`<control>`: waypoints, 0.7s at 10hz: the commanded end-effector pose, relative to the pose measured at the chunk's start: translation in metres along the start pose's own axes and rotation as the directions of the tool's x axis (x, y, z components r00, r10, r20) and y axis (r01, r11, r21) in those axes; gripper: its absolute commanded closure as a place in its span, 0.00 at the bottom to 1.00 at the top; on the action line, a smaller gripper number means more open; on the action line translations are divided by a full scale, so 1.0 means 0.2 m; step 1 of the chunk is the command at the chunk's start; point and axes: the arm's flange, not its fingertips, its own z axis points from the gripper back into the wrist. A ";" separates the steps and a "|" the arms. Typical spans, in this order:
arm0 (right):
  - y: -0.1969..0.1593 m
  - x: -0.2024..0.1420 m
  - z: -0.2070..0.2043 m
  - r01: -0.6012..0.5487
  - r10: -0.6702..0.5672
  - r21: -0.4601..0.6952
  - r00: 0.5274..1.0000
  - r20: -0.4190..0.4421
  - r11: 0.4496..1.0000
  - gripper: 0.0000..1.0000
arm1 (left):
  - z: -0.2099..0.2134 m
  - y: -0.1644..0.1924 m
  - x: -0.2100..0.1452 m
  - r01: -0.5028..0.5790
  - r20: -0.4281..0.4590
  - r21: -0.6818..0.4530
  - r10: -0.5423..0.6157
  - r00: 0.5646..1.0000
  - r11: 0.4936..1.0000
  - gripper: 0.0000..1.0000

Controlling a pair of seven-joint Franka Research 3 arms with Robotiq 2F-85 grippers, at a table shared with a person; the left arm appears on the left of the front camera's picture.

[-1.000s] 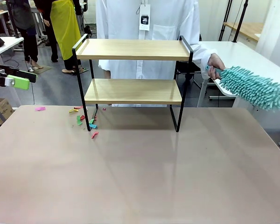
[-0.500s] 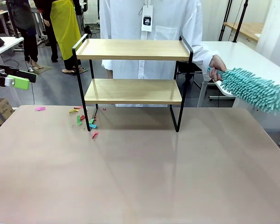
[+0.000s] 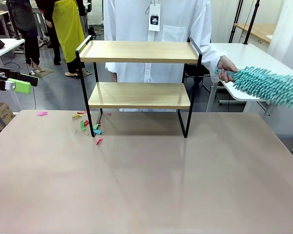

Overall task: Clean the shelf.
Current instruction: Hand the Duster back to the human.

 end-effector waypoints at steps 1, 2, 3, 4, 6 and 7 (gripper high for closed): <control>0.01 -0.02 0.02 -0.017 0.017 -0.010 1.000 -0.001 1.000 0.00 | 0.00 0.00 0.02 -0.001 0.027 -0.008 0.001 1.000 1.000 0.00; 0.01 -0.02 0.02 -0.017 0.017 -0.010 1.000 -0.001 1.000 0.00 | 0.00 0.00 0.02 -0.001 0.027 -0.008 0.001 1.000 1.000 0.00; 0.01 -0.02 0.02 -0.017 0.017 -0.010 1.000 -0.001 1.000 0.00 | 0.00 0.00 0.02 -0.001 0.027 -0.008 0.001 1.000 1.000 0.00; 0.01 -0.02 0.02 -0.017 0.017 -0.010 1.000 -0.001 1.000 0.00 | 0.00 0.00 0.02 -0.001 0.027 -0.008 0.001 1.000 1.000 0.00; 0.01 -0.02 0.02 -0.017 0.017 -0.010 1.000 -0.001 1.000 0.00 | 0.00 0.00 0.02 -0.001 0.027 -0.008 0.001 1.000 1.000 0.00; 0.01 -0.02 0.02 -0.017 0.017 -0.010 1.000 -0.001 1.000 0.00 | 0.00 0.00 0.02 -0.001 0.027 -0.008 0.001 1.000 1.000 0.00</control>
